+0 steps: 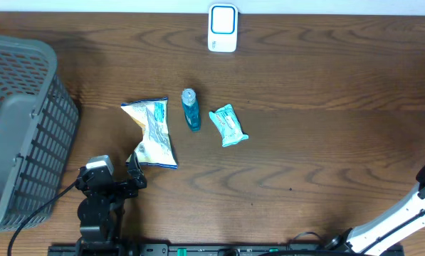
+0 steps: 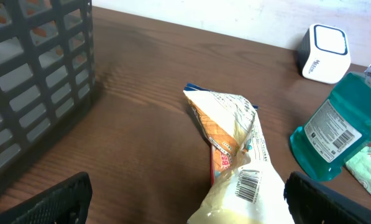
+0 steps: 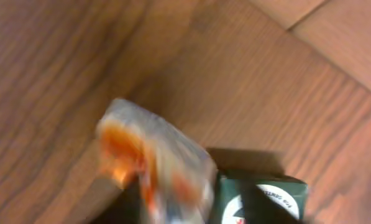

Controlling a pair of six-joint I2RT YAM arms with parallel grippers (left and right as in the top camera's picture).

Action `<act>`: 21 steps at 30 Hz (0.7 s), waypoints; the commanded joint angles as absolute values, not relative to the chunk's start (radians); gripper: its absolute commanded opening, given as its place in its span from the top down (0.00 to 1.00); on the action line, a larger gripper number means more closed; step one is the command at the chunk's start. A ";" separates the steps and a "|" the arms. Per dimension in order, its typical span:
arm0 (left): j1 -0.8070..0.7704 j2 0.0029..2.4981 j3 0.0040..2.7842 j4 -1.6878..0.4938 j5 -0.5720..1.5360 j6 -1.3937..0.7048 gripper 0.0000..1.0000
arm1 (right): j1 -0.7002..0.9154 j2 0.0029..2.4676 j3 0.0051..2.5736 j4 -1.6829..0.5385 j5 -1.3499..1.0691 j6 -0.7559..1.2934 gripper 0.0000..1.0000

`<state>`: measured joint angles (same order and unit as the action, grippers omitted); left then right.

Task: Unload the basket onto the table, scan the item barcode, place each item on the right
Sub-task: 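Move the tissue pack off to the right table edge and release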

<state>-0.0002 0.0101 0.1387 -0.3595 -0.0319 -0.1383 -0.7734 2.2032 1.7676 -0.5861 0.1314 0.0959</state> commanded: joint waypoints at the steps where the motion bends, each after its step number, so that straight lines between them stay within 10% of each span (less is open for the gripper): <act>1: 0.006 0.004 0.136 -0.358 -0.033 -0.148 0.02 | -0.771 2.134 1.794 -0.585 0.093 0.145 0.01; 12: 0.006 0.004 0.136 -0.358 -0.033 -0.148 0.02 | -0.722 1.733 1.827 -0.743 -0.698 0.345 0.01; 21: 0.006 0.004 0.136 -0.358 -0.033 -0.147 0.02 | -0.336 1.655 1.825 -1.061 -0.625 0.296 0.01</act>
